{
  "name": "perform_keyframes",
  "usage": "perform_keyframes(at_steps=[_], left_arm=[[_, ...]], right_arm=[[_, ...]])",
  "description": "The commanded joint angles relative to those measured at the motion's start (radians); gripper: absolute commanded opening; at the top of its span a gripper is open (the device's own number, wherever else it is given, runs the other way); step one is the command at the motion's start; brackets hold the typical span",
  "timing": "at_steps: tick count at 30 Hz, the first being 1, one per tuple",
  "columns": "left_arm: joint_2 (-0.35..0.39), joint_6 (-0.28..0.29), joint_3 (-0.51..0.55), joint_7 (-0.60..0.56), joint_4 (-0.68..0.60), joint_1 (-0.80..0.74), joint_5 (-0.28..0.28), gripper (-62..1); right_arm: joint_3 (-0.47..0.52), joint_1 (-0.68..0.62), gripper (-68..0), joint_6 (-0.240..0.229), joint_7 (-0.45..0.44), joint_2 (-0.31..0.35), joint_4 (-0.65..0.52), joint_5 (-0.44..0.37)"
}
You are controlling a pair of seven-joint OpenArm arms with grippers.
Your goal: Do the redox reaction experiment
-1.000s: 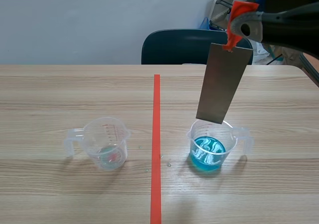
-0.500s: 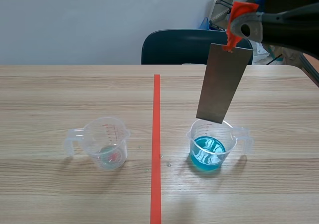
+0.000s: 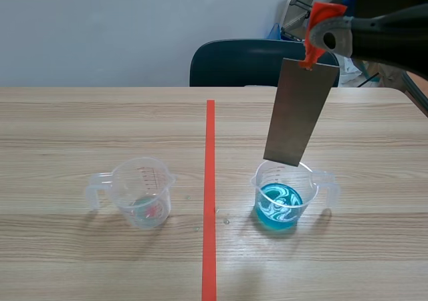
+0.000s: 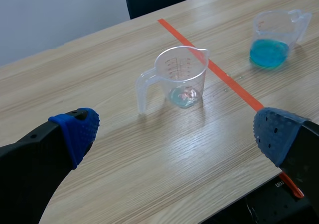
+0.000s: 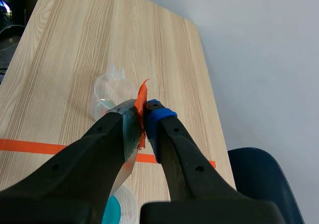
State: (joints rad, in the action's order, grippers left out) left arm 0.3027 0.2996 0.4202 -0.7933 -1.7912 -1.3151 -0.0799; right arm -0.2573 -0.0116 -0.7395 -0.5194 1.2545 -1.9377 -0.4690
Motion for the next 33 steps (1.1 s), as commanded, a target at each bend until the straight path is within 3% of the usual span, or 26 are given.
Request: perform_keyframes(at_steps=[1,33], left_arm=[[-0.006,0.002,0.003,-0.017,-0.007,-0.002,-0.013,1.4],[-0.008,0.002,0.003,0.008,-0.007,-0.002,-0.011,1.4]], right_arm=[[0.011,0.011,-66.9,-0.006,-0.018,0.003,-0.006,-0.014],[0.011,0.011,-66.9,-0.006,-0.018,0.003,-0.006,-0.014]])
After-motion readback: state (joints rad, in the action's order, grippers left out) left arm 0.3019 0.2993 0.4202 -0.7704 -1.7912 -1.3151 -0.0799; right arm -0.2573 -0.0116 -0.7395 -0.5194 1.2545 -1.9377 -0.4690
